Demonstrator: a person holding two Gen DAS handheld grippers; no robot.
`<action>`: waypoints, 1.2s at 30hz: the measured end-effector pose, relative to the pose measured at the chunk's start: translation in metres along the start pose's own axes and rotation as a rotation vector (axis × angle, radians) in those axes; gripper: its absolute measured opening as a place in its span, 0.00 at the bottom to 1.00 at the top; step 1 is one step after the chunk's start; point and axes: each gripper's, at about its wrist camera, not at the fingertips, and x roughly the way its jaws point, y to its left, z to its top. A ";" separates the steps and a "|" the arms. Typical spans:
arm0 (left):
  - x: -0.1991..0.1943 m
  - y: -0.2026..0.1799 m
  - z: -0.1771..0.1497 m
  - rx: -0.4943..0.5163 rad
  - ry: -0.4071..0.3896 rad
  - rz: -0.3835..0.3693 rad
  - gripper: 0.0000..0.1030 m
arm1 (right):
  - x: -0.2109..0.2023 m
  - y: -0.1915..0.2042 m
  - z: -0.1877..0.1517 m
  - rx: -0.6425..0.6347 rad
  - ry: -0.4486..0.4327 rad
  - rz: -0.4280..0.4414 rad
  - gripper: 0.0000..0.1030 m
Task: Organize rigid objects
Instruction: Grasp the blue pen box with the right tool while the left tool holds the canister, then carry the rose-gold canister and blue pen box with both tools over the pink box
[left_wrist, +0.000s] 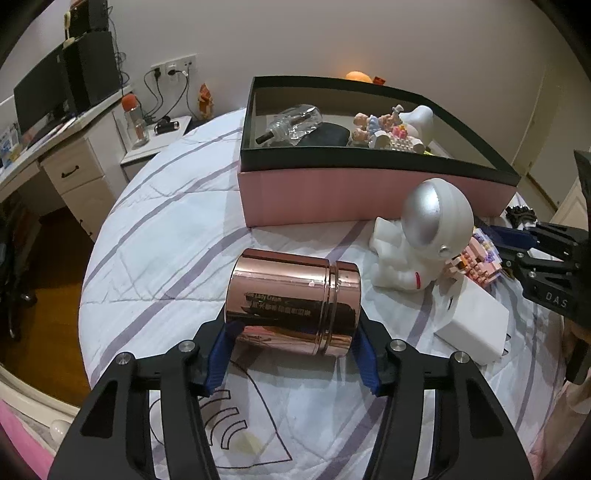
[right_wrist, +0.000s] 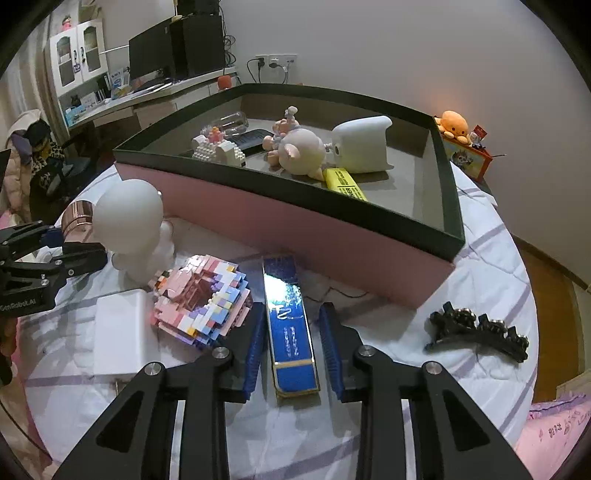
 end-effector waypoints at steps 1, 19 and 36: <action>0.000 0.000 0.000 0.002 -0.003 -0.005 0.55 | 0.000 0.000 0.000 -0.002 -0.001 -0.002 0.30; -0.035 0.002 -0.016 -0.026 -0.037 -0.048 0.53 | -0.031 -0.014 -0.031 0.154 -0.065 0.066 0.20; -0.013 0.006 -0.007 -0.080 -0.030 -0.017 0.61 | -0.032 -0.016 -0.045 0.201 -0.053 0.098 0.20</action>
